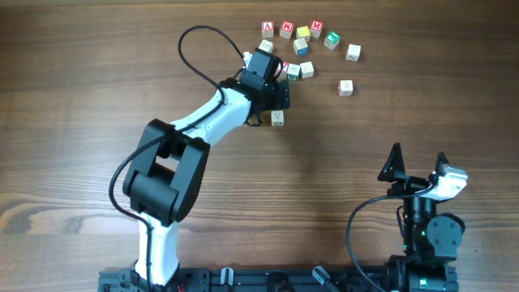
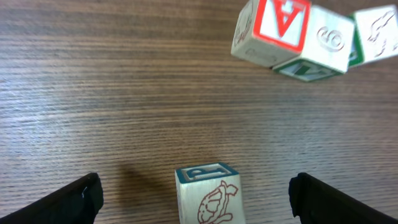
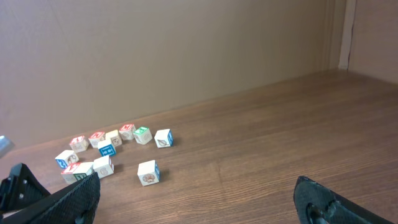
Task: Form a tower
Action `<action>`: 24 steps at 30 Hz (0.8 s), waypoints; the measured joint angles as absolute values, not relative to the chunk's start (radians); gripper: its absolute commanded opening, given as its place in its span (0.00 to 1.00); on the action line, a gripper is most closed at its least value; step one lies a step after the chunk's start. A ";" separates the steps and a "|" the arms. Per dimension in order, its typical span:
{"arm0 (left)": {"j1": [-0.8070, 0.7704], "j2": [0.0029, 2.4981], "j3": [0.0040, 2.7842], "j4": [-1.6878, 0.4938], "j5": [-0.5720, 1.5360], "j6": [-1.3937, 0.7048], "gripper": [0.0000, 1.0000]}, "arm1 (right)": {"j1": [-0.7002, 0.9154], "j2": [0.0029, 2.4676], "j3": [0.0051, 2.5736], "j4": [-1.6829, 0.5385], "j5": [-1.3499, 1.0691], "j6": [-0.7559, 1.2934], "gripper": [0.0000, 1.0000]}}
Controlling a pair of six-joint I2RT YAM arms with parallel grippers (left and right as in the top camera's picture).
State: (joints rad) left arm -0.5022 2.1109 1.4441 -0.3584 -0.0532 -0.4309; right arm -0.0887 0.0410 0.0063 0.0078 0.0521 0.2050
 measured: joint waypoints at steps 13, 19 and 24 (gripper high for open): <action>-0.503 2.148 1.445 -0.362 -0.051 -0.404 0.24 | -0.089 0.041 0.006 0.008 0.052 0.205 1.00; -0.503 2.118 1.448 -0.405 -0.080 -0.405 0.23 | -0.089 0.041 0.006 0.008 0.052 0.205 1.00; -0.522 1.955 1.448 -0.460 -0.084 -0.404 0.24 | -0.089 0.041 0.006 0.008 0.052 0.205 1.00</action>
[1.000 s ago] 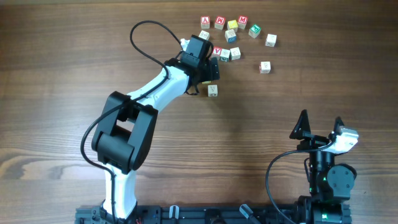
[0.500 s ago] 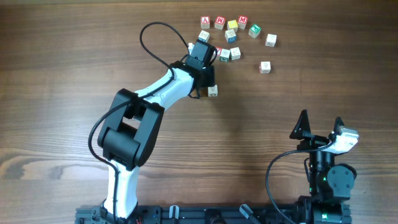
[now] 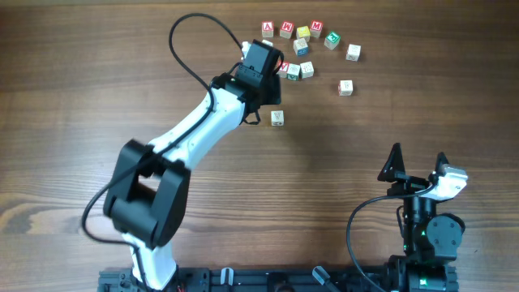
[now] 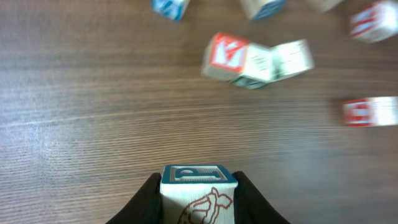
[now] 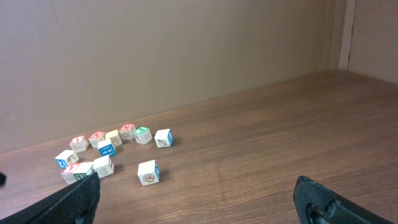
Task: Form a tower
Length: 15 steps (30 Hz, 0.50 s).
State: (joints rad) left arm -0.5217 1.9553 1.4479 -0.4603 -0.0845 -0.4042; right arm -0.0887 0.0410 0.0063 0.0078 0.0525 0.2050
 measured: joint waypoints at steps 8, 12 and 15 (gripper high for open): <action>-0.665 1.887 1.457 -0.581 -0.098 -0.477 0.23 | -0.089 0.041 0.006 0.008 0.052 0.205 1.00; -0.679 1.887 1.457 -0.596 -0.183 -0.553 0.25 | -0.089 0.041 0.006 0.008 0.052 0.205 1.00; -0.679 1.888 1.457 -0.596 -0.202 -0.572 0.30 | -0.089 0.041 0.006 0.008 0.052 0.205 1.00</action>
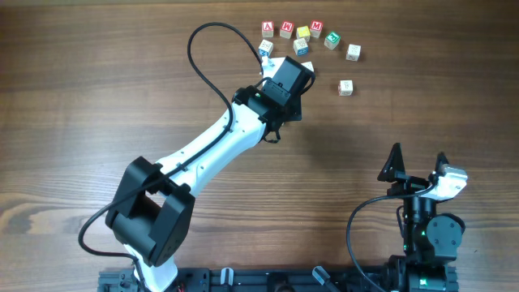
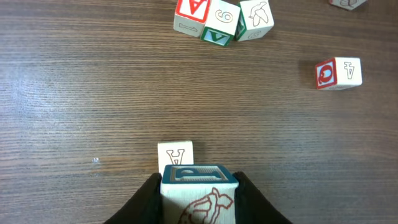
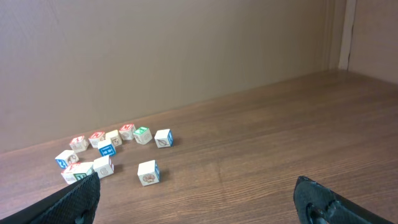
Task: Form a tower
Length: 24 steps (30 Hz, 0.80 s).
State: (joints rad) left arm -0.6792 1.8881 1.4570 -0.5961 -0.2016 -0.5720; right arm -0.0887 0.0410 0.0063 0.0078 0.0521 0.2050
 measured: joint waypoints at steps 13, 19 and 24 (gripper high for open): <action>-0.679 2.030 1.457 -0.583 -0.213 -0.582 0.30 | -0.089 0.041 0.006 0.008 0.052 0.205 1.00; -0.679 2.030 1.457 -0.553 -0.213 -0.582 0.30 | -0.089 0.041 0.006 0.008 0.052 0.205 1.00; -0.679 2.030 1.457 -0.553 -0.224 -0.582 0.30 | -0.089 0.041 0.006 0.008 0.052 0.205 1.00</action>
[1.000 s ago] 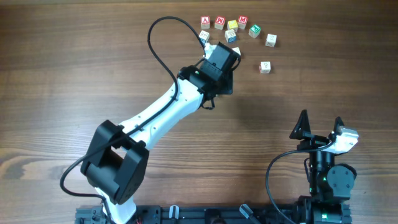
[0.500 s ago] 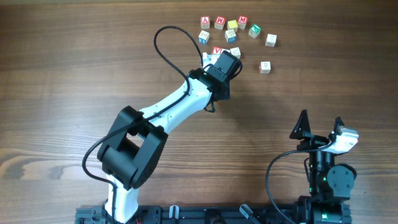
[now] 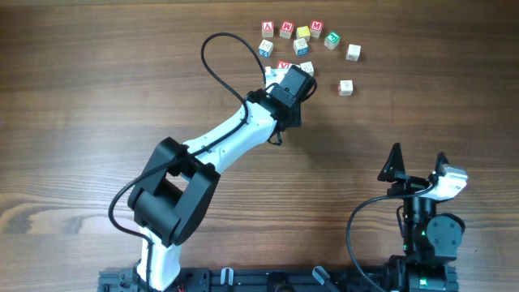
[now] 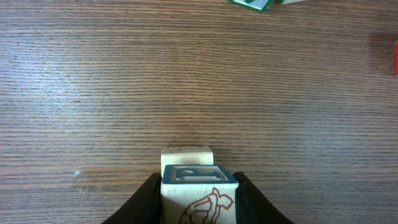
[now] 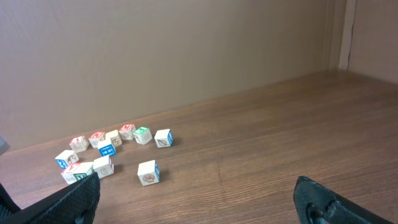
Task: Form a tower
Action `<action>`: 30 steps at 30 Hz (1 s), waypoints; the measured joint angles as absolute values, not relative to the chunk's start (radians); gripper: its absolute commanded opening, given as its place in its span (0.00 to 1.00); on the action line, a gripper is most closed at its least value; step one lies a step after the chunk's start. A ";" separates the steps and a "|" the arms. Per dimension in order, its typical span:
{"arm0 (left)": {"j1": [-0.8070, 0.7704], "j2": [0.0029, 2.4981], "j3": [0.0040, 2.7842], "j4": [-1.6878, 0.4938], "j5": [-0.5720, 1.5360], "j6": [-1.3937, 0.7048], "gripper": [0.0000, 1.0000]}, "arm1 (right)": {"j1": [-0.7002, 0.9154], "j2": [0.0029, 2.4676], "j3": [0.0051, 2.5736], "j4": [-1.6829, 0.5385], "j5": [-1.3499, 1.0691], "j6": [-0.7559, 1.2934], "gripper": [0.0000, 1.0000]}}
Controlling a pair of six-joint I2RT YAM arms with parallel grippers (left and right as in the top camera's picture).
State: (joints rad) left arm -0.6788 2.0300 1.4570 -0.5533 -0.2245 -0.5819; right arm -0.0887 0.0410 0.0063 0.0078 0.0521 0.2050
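My left gripper [image 4: 199, 188] is shut on a pale wooden block [image 4: 199, 196] that has a blue letter P on top and a red drawing on its front. Just beyond and below it, a plain pale block [image 4: 186, 152] rests on the table. Seen from overhead, the left gripper [image 3: 289, 82] hides both blocks, just below a cluster of loose letter blocks [image 3: 302, 47]. My right gripper [image 5: 196, 205] stands open and empty at the front right [image 3: 418, 166], far from the blocks.
Several loose blocks lie along the far edge, with a red A block [image 3: 268, 28] at the left and a green one [image 3: 332, 39] further right. A single block [image 3: 346, 87] sits apart to the right. The left arm's cable [image 3: 212, 49] loops above the table.
The left gripper, still holding the P block, has come lower and closer to the pale block under it. The red A cluster has slid out of the top of the wrist view. The right arm is unchanged.
At first the left gripper was open around the P block on the table. It was then shut on the block and held it near the cluster. After that it hung over a pale lettered block, and now it sits closer above that block. The right arm has stayed parked.
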 measured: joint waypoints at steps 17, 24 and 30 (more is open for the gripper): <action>-0.671 2.032 1.457 -0.546 -0.239 -0.624 0.35 | -0.089 0.041 0.006 0.008 0.052 0.205 1.00; -0.671 2.063 1.457 -0.543 -0.241 -0.627 0.36 | -0.089 0.041 0.006 0.008 0.052 0.205 1.00; -0.671 2.072 1.457 -0.543 -0.241 -0.628 0.50 | -0.089 0.041 0.006 0.008 0.052 0.205 1.00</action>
State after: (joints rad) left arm -0.6712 2.0716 1.4570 -0.5426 -0.2413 -0.6277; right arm -0.0887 0.0410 0.0063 0.0078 0.0521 0.2050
